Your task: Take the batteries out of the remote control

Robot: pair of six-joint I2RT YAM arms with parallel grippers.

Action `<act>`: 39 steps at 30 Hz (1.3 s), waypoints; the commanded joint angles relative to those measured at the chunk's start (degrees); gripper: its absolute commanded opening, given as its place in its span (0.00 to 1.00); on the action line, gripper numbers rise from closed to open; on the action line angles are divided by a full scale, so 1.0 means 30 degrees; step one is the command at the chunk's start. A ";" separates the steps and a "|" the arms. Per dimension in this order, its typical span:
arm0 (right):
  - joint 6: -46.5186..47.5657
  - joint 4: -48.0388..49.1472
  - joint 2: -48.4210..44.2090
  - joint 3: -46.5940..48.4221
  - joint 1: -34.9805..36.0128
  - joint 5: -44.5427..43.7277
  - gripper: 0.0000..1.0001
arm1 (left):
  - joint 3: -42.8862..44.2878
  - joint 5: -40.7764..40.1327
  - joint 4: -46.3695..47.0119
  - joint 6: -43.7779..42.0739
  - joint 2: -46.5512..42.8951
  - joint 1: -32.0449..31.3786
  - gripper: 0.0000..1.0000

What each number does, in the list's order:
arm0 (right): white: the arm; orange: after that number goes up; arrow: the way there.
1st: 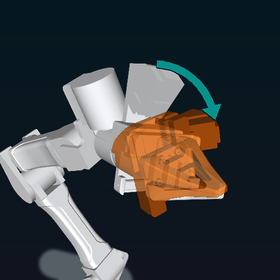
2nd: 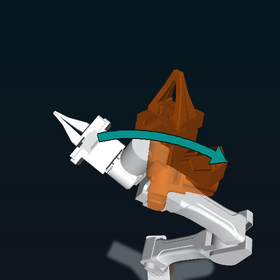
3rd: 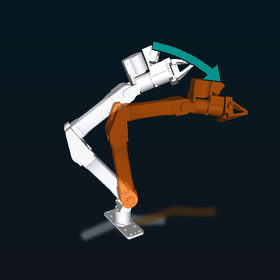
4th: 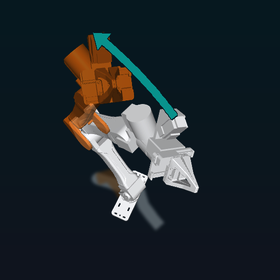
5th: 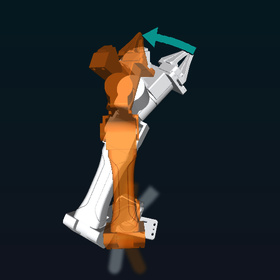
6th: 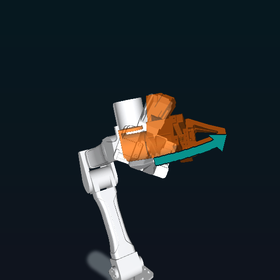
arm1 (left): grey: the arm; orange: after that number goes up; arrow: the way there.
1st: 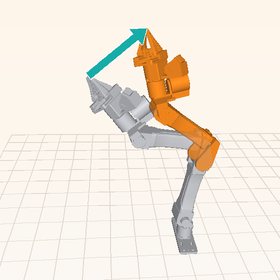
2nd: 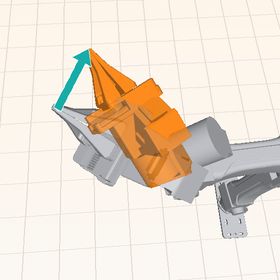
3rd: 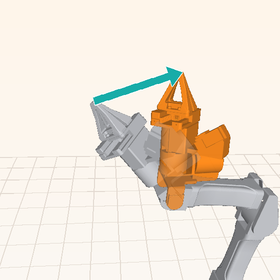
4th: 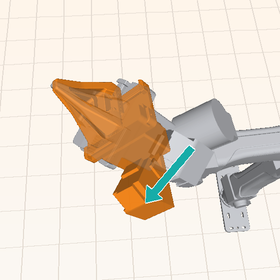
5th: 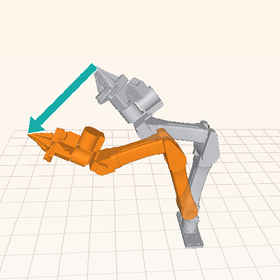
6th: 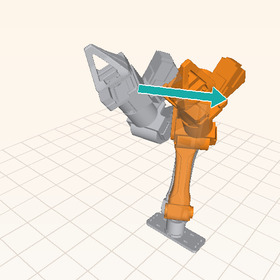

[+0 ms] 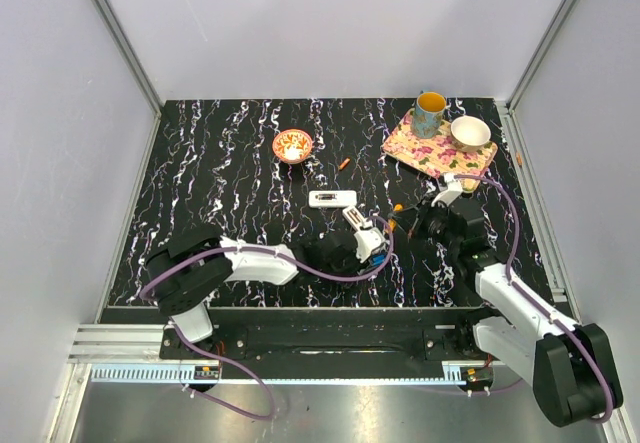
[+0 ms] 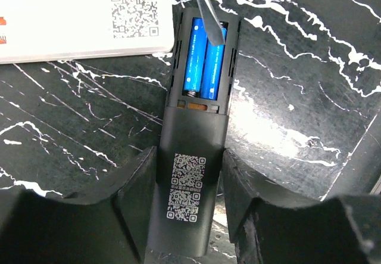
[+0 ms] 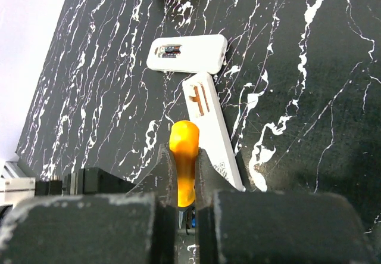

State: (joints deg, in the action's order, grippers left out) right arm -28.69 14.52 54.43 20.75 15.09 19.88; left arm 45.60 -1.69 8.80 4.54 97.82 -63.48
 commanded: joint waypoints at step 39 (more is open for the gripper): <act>0.2061 0.5765 0.3183 0.0026 0.3934 -0.6274 0.00 | 0.0353 0.1971 -0.1321 0.1445 0.0644 0.2118 0.21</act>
State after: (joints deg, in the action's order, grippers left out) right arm -24.95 27.99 63.77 20.60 26.37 3.57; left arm 45.52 3.51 7.44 6.20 96.90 -58.26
